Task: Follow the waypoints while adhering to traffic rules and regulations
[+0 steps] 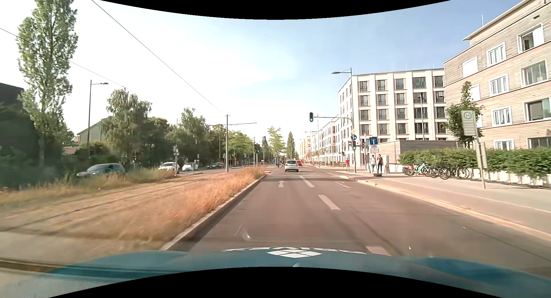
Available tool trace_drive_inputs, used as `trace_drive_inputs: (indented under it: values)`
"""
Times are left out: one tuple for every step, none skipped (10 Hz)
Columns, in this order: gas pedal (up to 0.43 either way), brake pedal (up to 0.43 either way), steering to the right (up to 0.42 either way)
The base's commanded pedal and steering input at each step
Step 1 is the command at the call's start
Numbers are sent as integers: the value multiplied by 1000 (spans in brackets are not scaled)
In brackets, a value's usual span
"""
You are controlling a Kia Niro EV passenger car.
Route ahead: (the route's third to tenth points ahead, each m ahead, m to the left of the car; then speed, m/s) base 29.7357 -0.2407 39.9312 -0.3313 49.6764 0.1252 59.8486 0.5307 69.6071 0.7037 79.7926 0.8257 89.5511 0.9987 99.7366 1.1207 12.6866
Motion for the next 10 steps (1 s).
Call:
trace_drive_inputs:
  values:
    - [150,0,-4]
    - [150,0,-4]
    - [150,0,-4]
    - [150,0,-4]
    - [150,0,-3]
    - [150,0,-3]
    - [157,0,-3]
    - [157,0,-3]
    - [157,0,-3]
    - [157,0,0]
